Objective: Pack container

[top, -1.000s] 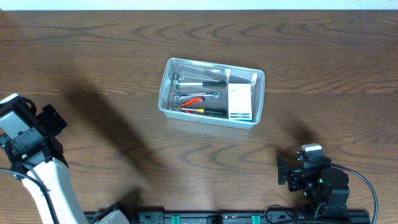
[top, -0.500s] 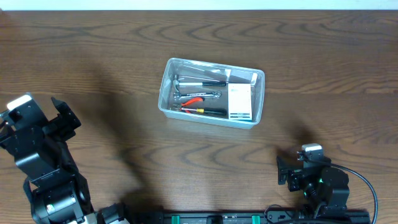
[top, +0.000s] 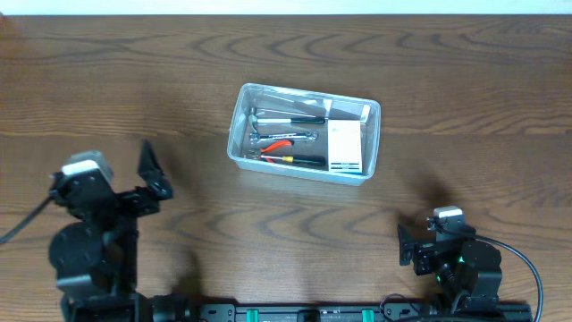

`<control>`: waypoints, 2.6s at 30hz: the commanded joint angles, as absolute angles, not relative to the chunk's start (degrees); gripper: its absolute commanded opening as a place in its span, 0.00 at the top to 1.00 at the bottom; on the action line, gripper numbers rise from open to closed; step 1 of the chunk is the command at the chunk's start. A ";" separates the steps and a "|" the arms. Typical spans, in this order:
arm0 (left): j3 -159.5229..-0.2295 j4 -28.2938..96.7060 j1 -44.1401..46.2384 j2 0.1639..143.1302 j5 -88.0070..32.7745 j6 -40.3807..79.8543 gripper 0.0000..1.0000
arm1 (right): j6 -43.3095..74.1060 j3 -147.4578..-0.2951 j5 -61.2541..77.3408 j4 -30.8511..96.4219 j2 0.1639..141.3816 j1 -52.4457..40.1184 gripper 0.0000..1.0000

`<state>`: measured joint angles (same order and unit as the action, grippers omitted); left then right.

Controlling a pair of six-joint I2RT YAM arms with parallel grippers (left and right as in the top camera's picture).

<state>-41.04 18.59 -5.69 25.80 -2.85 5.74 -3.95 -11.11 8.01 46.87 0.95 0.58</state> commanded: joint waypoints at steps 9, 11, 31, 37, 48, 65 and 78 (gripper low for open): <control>-20.10 5.15 0.10 15.07 -4.51 7.79 0.02 | -3.27 -10.59 8.43 46.92 0.32 1.15 0.01; -17.21 4.99 0.10 12.49 -4.49 7.79 0.02 | -3.27 -10.59 8.43 46.92 0.32 1.15 0.01; -2.90 5.08 0.08 0.84 -3.84 7.57 0.02 | -3.27 -10.59 8.43 46.92 0.32 1.15 0.01; -0.51 4.05 0.10 0.10 -3.86 7.60 0.02 | -3.27 -10.59 8.40 46.92 0.32 1.15 0.01; -0.43 3.99 0.08 0.36 -3.86 7.60 0.02 | -3.27 -10.59 8.40 46.92 0.32 1.15 0.01; -0.43 3.97 0.08 1.37 -3.86 7.60 0.02 | -3.27 -10.59 8.43 46.92 0.32 1.15 0.01; -0.43 3.97 0.08 1.37 -3.86 7.60 0.02 | -3.27 -10.59 8.40 46.92 0.32 1.15 0.01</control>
<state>-2.15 3.40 -0.19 1.19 -4.10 7.51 -3.95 -11.09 8.01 46.87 0.93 0.58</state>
